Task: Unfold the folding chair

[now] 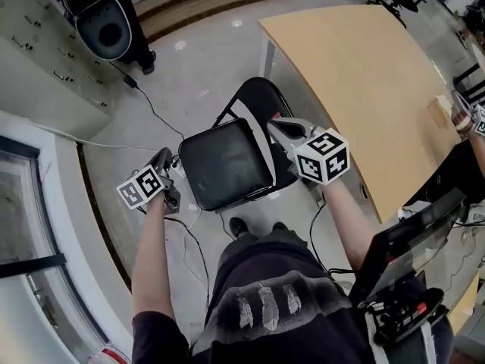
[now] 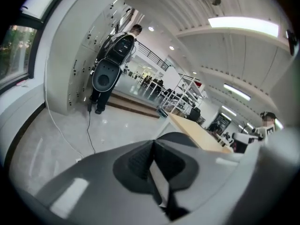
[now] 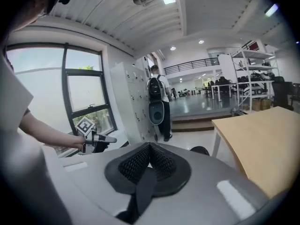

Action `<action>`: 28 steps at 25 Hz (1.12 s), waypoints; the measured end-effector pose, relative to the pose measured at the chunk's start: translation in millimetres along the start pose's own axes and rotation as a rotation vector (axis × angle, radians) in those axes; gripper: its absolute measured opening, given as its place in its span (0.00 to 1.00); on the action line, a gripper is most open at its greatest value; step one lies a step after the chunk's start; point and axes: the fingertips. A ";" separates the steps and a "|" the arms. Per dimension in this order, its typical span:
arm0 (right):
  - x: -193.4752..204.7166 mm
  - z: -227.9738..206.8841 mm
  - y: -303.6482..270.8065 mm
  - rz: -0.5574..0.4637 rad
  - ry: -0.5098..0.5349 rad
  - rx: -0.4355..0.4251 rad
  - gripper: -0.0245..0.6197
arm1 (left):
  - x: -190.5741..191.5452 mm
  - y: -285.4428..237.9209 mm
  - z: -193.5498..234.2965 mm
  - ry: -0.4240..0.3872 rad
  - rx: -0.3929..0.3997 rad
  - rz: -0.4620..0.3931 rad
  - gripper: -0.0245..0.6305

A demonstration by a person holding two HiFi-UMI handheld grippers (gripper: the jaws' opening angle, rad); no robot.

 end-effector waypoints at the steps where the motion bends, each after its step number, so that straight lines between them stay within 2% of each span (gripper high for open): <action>1: 1.6 4.3 6.7 -0.002 0.017 -0.018 0.04 | 0.4 2.5 -15.9 -0.012 0.010 -0.013 0.04; 10: 8.5 7.7 63.0 -0.012 0.053 -0.120 0.04 | 16.1 25.4 -154.3 -0.125 0.094 -0.089 0.04; 13: 12.6 7.7 79.5 -0.012 0.050 -0.151 0.04 | 25.6 33.5 -193.4 -0.177 0.095 -0.093 0.04; 21: 15.7 26.2 92.3 -0.024 0.016 -0.260 0.04 | 31.6 69.2 -235.9 -0.231 0.051 -0.120 0.04; 25: 20.5 49.3 88.2 -0.034 -0.002 -0.328 0.04 | 33.3 99.3 -243.1 -0.235 0.038 -0.175 0.04; 28: 14.9 71.1 88.7 -0.039 0.010 -0.366 0.04 | 28.4 123.2 -248.4 -0.272 0.030 -0.214 0.04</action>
Point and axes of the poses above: the fingertips, and each gripper's own axes: y backward along the fingers, z to its left, x out of its underside, and after that the axes turned 5 degrees about z, right-handed
